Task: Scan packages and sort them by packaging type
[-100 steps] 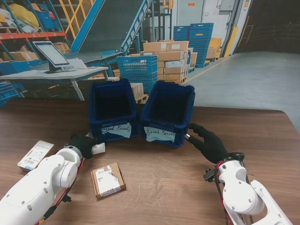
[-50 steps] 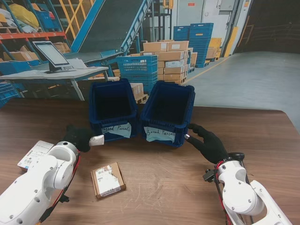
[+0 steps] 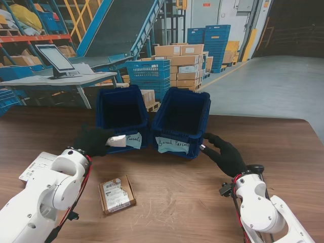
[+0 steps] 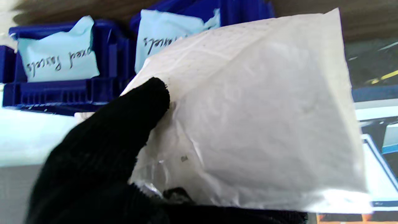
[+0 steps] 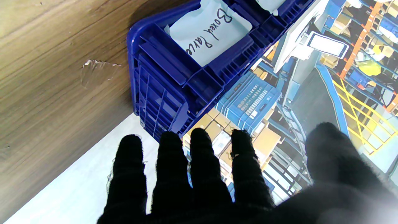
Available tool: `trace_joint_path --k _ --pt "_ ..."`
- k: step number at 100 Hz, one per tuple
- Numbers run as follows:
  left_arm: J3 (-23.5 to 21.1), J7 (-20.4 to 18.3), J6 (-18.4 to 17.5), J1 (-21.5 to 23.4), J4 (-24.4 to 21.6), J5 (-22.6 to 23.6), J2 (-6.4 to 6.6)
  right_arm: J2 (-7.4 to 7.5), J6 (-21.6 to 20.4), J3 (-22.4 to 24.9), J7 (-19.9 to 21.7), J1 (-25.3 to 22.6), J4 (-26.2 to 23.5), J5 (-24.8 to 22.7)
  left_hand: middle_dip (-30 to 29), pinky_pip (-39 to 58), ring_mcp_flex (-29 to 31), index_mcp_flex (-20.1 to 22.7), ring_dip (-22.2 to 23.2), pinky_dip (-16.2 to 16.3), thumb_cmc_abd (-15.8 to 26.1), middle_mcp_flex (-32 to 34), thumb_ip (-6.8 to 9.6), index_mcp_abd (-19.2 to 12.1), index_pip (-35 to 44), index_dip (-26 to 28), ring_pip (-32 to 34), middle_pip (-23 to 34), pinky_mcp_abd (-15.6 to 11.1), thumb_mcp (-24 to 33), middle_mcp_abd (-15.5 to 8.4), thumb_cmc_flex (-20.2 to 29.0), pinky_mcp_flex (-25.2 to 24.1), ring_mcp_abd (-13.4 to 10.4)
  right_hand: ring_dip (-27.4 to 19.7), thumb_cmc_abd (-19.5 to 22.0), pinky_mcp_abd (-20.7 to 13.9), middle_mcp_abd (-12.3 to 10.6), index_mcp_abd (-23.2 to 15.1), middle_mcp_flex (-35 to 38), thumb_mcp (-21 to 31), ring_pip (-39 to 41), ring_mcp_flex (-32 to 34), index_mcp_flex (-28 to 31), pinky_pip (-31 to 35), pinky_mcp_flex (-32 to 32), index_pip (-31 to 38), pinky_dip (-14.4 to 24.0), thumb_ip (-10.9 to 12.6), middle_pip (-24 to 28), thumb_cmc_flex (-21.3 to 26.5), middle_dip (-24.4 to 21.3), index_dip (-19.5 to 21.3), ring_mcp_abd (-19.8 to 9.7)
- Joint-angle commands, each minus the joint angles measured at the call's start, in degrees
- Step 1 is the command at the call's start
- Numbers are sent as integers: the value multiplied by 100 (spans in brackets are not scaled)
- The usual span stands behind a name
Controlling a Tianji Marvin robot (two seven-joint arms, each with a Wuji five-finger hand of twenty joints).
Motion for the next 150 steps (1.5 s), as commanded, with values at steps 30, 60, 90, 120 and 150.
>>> trace_joint_path --k 30,60,90,120,150 --pt "451 353 -294 -142 -180 -402 -144 -54 -61 -2 66 -53 -31 36 85 175 46 132 34 -16 249 124 -125 -148 185 9 -76 21 261 17 -12 390 -46 -50 130 132 -27 -155 -28 88 -56 -20 -32 129 -15 -27 6 82 179 4 107 33 6 -47" --pt "1037 879 -630 -495 143 -777 -225 -61 -45 34 57 -54 -26 74 91 184 38 136 40 -28 256 126 -133 -136 169 13 -84 8 258 4 -11 394 -49 -47 129 135 -27 -160 -28 85 -57 -22 -37 133 -13 -24 8 82 180 4 109 32 6 -47" --pt "1714 1428 -947 -1010 798 -1277 -363 -64 -9 72 77 -34 -1 130 93 203 2 83 36 -36 307 85 -167 -101 140 20 -107 -19 257 -18 5 415 -39 -41 127 133 -22 -159 -25 82 -59 -24 -43 133 -15 -26 7 80 180 2 116 30 5 -46" --pt "2310 1871 -1184 -1404 1423 -1840 -550 -70 73 132 60 -55 -36 111 109 206 -25 85 47 -47 331 71 -175 -55 131 43 -102 -18 273 -59 44 459 -64 -4 127 134 -20 -150 -31 83 -60 -22 -38 135 -13 -22 7 81 181 2 122 28 4 -43" --pt "2586 1962 -1264 -1470 1613 -2222 -656 -72 90 152 55 -56 -42 111 91 202 -69 83 48 -53 380 49 -172 -10 74 27 -112 -43 278 -93 82 490 -85 31 126 136 -21 -153 -24 81 -61 -25 -43 136 -13 -23 6 80 181 -1 121 27 3 -44"
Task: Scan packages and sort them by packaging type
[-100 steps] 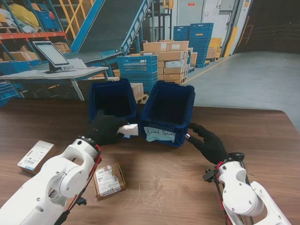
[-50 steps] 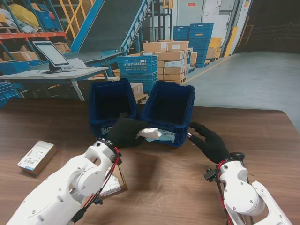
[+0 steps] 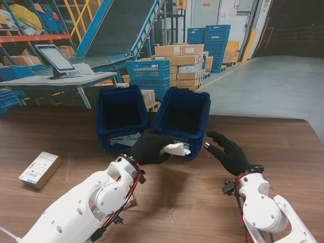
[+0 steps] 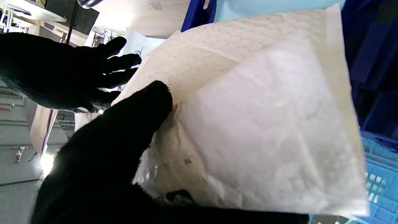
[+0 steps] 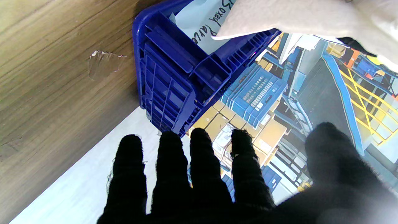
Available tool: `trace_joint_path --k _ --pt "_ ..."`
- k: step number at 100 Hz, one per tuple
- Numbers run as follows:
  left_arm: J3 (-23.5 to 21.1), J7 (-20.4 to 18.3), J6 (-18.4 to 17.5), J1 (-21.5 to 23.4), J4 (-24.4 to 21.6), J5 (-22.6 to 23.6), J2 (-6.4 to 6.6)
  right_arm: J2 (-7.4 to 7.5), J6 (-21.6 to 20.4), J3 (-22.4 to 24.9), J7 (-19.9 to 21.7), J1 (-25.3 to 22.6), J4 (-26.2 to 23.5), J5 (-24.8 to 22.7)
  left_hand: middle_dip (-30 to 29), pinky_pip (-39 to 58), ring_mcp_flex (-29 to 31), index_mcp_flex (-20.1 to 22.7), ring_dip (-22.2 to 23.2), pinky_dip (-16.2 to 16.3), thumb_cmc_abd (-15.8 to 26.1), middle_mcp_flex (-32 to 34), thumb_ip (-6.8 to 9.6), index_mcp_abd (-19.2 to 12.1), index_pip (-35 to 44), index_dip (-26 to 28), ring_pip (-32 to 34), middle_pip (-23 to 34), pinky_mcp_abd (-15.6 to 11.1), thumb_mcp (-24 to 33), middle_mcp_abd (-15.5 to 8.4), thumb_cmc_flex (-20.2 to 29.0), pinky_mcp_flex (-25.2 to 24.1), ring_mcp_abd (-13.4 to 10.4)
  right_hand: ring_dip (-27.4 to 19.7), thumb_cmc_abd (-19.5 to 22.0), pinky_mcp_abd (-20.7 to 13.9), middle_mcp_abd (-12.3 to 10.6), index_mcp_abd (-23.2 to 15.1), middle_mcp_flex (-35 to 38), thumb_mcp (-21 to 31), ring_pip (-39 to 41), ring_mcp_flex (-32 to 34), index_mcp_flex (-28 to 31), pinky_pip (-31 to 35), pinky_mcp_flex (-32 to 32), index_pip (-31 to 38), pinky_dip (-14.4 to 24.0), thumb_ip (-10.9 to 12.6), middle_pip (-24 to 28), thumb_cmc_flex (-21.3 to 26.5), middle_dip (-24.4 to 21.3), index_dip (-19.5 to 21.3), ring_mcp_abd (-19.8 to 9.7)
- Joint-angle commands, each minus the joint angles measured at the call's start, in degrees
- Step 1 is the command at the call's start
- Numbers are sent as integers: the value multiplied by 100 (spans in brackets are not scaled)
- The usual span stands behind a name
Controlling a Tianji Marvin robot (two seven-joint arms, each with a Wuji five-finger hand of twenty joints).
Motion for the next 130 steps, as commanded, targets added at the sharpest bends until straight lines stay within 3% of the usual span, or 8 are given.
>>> trace_joint_path --k 1,33,78,84,94,102,114,130 --pt "50 -117 -23 32 0 -72 -71 -46 23 5 69 -42 -40 -7 89 140 -71 84 47 -54 210 42 -33 -9 76 23 -113 -42 207 -39 73 357 -87 31 127 135 -20 -149 -30 81 -60 -21 -34 139 -13 -22 8 76 181 -1 119 28 3 -42" --pt "93 -648 -8 118 103 -439 -9 -60 36 82 9 -95 -97 -18 41 92 -190 60 -2 -72 337 -38 -32 10 -46 3 -215 -145 189 -169 84 398 -145 55 128 129 -11 -152 -29 84 -63 -19 -27 145 -15 -26 9 75 180 -3 133 26 2 -41" --pt "185 -965 133 168 284 -536 55 -65 29 93 -18 -116 -129 -14 -88 15 -337 9 -129 -93 513 -149 -28 78 -251 -32 -405 -357 173 -476 128 453 -209 75 126 137 -17 -145 -22 87 -66 -26 -43 146 -14 -25 6 75 181 -9 134 26 -2 -43" --pt "179 -1136 184 179 230 -565 88 -64 26 92 -13 -119 -133 -11 -624 -165 -575 -88 -401 -138 609 -650 75 150 -583 -28 -710 -5 125 -795 190 313 -324 76 128 140 -19 -148 -17 92 -67 -21 -32 148 -15 -26 6 75 181 -8 132 26 -2 -42" --pt "172 -1272 311 221 156 -531 126 -62 21 93 -9 -127 -146 -20 -1590 -339 -782 -165 -645 -131 686 -1261 113 265 -1144 -139 -980 452 101 -1025 269 -20 -404 104 127 141 -22 -146 -19 79 -69 -24 -39 151 -15 -26 7 74 181 -15 129 24 -2 -39" --pt "153 -1448 401 259 75 -583 155 -64 7 91 -22 -133 -154 -30 -2211 -497 -951 -203 -822 -154 876 -1538 117 398 -1607 -134 -1177 426 66 -1151 333 -252 -484 129 126 139 -13 -140 -27 81 -69 -27 -46 148 -17 -30 5 74 181 -15 130 25 -3 -38" --pt "121 -1983 564 274 -126 -733 252 -67 -12 84 -43 -136 -158 -34 -2514 -978 -1351 -333 -1171 -285 1639 -1983 132 569 -2515 -347 -1608 52 -33 -1583 407 -744 -752 155 126 136 -12 -141 -22 89 -69 -27 -45 149 -16 -31 5 75 181 -15 132 25 -3 -28" --pt "127 -2207 684 293 -177 -848 291 -72 -27 86 -70 -147 -169 -33 -2729 -1308 -1700 -485 -1447 -251 2075 -2394 207 645 -3095 -596 -1912 -232 -74 -2133 478 -827 -861 190 127 137 -8 -149 -28 86 -71 -24 -36 148 -18 -33 4 74 180 -19 130 25 -4 -35"
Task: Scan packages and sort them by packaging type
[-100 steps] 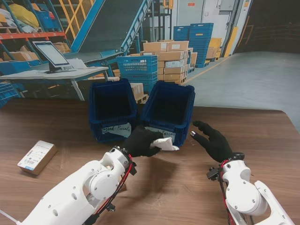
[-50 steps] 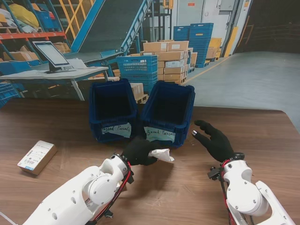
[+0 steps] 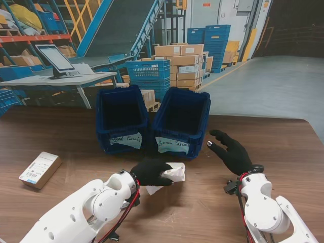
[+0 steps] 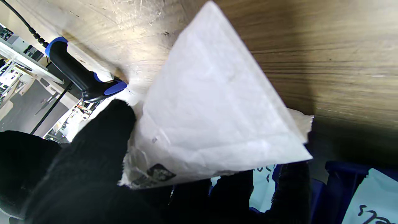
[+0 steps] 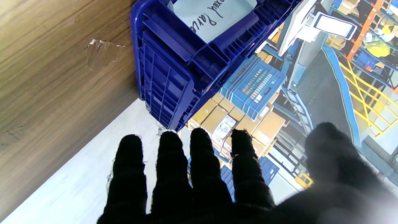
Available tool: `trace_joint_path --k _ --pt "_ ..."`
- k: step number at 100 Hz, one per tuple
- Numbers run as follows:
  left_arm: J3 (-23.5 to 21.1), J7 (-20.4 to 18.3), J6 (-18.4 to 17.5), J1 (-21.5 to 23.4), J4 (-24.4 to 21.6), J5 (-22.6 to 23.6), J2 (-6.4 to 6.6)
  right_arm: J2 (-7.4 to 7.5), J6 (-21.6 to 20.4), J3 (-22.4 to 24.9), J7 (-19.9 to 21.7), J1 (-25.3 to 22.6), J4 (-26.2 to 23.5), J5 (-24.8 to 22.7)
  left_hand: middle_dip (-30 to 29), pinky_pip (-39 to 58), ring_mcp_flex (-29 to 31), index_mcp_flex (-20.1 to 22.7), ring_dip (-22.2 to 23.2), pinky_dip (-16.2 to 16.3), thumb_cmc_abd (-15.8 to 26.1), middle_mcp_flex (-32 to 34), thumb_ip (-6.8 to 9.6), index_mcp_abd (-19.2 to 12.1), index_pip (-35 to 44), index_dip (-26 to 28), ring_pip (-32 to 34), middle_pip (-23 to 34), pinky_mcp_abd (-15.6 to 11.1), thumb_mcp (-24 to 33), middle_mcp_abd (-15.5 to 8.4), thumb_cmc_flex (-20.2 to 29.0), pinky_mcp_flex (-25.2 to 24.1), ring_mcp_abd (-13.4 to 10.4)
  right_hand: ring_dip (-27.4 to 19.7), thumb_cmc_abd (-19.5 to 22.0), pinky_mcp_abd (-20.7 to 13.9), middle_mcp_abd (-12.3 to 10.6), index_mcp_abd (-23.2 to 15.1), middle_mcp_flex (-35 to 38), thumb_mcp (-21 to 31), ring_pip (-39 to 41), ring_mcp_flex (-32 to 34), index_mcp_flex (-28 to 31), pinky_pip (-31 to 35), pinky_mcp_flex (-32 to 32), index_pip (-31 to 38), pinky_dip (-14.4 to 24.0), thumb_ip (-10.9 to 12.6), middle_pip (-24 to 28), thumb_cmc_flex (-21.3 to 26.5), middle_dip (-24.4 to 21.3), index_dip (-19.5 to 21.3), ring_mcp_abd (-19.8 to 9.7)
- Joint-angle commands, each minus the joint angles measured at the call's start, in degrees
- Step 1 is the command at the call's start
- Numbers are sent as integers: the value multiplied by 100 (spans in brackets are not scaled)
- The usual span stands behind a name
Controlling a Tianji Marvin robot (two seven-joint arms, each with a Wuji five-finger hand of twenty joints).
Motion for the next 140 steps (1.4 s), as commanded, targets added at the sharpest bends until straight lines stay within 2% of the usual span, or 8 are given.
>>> trace_joint_path --k 1,20,47,62,73,103,120,140 --pt "19 -75 11 33 -12 -69 8 -52 -22 -10 51 -55 -51 -18 -117 -225 -158 -98 -130 10 354 -273 196 88 -141 -93 -198 -116 -79 -199 24 -77 -144 188 126 138 -8 -151 -27 92 -69 -25 -39 148 -18 -34 4 74 180 -17 130 25 -4 -32" --pt "66 -490 96 -24 -149 -117 94 -61 -28 5 6 -85 -76 -21 -290 -425 -401 -264 -336 73 486 -576 231 81 -532 -218 -430 -347 -135 -611 -1 -13 -164 176 125 135 -6 -148 -28 95 -67 -27 -42 157 -21 -40 8 73 181 -17 133 27 -3 -29" --pt "1 -643 118 75 -312 -20 150 -68 -50 27 -35 -126 -110 -32 -372 -538 -577 -405 -437 102 546 -809 252 65 -716 -265 -539 -473 -147 -770 -7 -49 -214 166 125 137 -11 -145 -29 96 -68 -27 -38 149 -20 -37 4 74 180 -21 135 26 -6 -31" --pt "-58 -713 -85 112 -320 -111 171 -66 -66 31 -31 -136 -120 -38 -422 -620 -695 -478 -513 111 408 -918 273 45 -808 -293 -622 -550 -134 -846 -69 -133 -236 153 124 133 -3 -146 -30 95 -70 -27 -39 153 -21 -36 5 73 180 -23 134 26 -6 -33" --pt "-89 -860 -89 144 -393 -217 198 -66 -82 20 -38 -130 -123 -42 -472 -702 -837 -583 -583 112 430 -1063 279 55 -904 -332 -707 -636 -148 -870 -71 -206 -290 154 126 134 -9 -145 -27 98 -73 -24 -33 154 -20 -30 7 74 179 -23 128 27 -5 -36" --pt "-69 -1407 -85 166 -522 -459 318 -79 -153 53 -121 -217 -209 -64 -724 -1143 -1565 -1390 -913 140 590 -1934 209 158 -1443 -578 -1065 -1122 -261 -1259 -134 -569 -577 101 124 131 -4 -149 -30 105 -67 -30 -43 160 -26 -40 8 72 181 -24 140 27 -6 -35" --pt "1 -1436 -139 82 -430 -535 319 -85 -133 86 -146 -255 -255 -71 -779 -1252 -1729 -1626 -998 174 642 -2128 175 205 -1559 -639 -1123 -1241 -290 -1386 -159 -669 -627 65 123 132 -11 -143 -28 109 -68 -31 -43 159 -24 -37 7 72 180 -26 141 28 -7 -31" --pt "-49 -1301 -158 52 -395 -493 282 -78 -112 92 -96 -241 -244 -41 -780 -1296 -1722 -1590 -1038 231 679 -2077 176 231 -1547 -655 -1100 -1244 -292 -1419 -155 -611 -583 57 124 132 1 -142 -32 108 -72 -30 -39 164 -30 -46 8 70 179 -30 138 28 -7 -32"
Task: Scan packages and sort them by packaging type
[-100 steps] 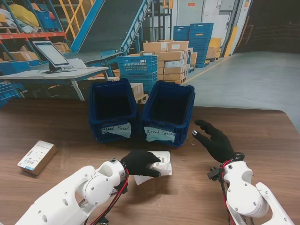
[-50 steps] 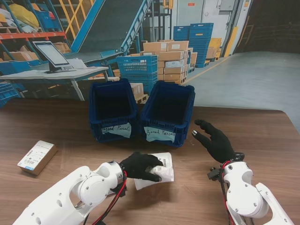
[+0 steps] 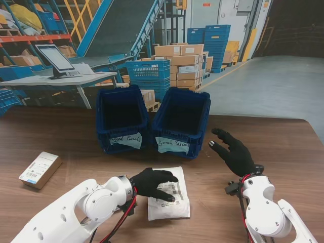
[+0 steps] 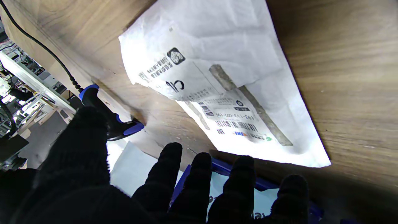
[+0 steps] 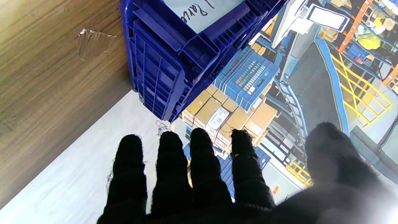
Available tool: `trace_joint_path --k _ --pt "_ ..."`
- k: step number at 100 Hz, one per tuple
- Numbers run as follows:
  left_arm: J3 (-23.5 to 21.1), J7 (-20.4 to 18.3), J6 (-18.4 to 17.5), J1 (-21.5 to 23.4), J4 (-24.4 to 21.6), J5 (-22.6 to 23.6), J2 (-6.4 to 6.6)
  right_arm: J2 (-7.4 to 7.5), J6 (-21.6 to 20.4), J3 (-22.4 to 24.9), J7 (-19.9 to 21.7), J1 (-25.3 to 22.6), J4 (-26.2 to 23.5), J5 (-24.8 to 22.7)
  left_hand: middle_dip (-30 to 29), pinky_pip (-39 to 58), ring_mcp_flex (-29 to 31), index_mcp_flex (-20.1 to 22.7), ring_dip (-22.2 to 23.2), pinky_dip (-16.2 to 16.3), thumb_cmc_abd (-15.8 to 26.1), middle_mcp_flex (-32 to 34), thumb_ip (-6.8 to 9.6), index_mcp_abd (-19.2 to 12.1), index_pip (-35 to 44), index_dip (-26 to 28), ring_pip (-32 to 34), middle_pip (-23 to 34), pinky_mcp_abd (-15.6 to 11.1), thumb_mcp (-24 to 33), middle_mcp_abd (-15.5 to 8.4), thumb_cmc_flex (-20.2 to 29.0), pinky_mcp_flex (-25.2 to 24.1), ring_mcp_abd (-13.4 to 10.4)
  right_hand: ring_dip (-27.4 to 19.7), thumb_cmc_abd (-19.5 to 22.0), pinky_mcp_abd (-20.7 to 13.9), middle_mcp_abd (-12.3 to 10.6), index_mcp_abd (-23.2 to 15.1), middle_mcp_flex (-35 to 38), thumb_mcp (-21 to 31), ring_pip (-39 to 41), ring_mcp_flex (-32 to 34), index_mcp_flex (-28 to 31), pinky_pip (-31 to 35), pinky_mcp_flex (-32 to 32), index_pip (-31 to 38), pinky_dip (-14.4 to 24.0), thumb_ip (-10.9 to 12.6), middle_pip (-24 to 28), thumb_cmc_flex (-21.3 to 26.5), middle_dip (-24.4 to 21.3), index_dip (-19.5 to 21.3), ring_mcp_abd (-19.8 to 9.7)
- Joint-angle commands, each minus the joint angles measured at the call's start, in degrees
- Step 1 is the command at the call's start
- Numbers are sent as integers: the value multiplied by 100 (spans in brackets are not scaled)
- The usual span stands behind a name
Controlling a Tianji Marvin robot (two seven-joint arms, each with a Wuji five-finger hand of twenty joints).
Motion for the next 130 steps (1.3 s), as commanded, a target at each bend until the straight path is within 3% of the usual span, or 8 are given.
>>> trace_joint_path --k 1,20,30,68,90,104,121,130 --pt "-45 -12 -25 7 -21 21 -51 -42 12 -2 102 -27 -30 1 -63 -188 -197 -169 -54 94 205 -184 80 109 -128 -69 -63 -90 -89 -153 -69 -65 -40 -10 125 133 3 -144 -36 107 -72 -28 -36 163 -30 -46 8 70 179 -31 136 27 -7 -37" --pt "-308 486 -211 140 19 153 -147 -32 111 -21 176 62 36 10 -25 -192 -93 -17 -60 141 265 -7 104 91 -68 -62 -13 3 -26 -131 -64 18 37 1 127 82 12 -137 25 103 -61 -22 -23 50 -23 -37 -39 73 183 -33 172 27 -22 -23" --pt "-473 707 -423 160 171 -125 -224 -21 206 -61 244 141 67 29 -20 -210 -107 43 -75 152 414 15 150 71 -42 -61 -24 25 -7 -77 -49 121 48 12 130 -112 12 -132 106 74 -38 -18 -17 -1 -20 -32 -68 74 187 -26 251 33 -27 -24" --pt "-1094 1172 -763 379 232 -403 -339 186 1092 199 1057 194 -375 -911 -24 -243 -62 223 -80 189 513 90 168 81 35 -46 -10 54 42 -192 13 159 83 56 132 -645 -4 -145 180 -85 94 -15 -45 -49 -52 -57 -91 59 171 54 357 58 2 -51" --pt "-1034 1462 -994 330 501 -519 -417 338 1545 634 1730 -31 -639 -1694 -24 -263 -45 276 -81 204 512 105 180 84 48 -45 -9 59 69 -216 25 198 101 54 133 -823 1 -170 187 -125 172 -4 -22 -64 -73 -62 -94 45 151 126 322 68 25 -79" --pt "-902 1480 -1082 257 605 -599 -434 345 1793 926 1841 -205 -709 -1767 -25 -273 41 287 -54 213 442 100 186 106 43 -49 37 62 58 -221 49 232 121 68 134 -809 8 -167 195 -149 216 -3 -27 -61 -79 -72 -97 41 141 145 276 62 35 -77" --pt "-738 1520 -1071 178 598 -384 -426 343 1944 1245 1906 -392 -693 -1785 -29 -289 3 291 -56 220 451 105 189 88 43 -50 14 68 71 -222 26 219 127 62 135 -768 10 -164 189 -160 242 -6 -37 -66 -86 -85 -109 41 130 145 211 49 41 -68" --pt "-683 1474 -976 147 539 -337 -415 358 1983 1402 2026 -457 -661 -1762 -33 -304 -28 266 -64 220 470 80 187 86 34 -52 -3 60 57 -225 19 210 112 60 133 -673 12 -170 186 -192 175 -20 -73 -118 -110 -134 -139 36 100 120 -62 36 36 -68"
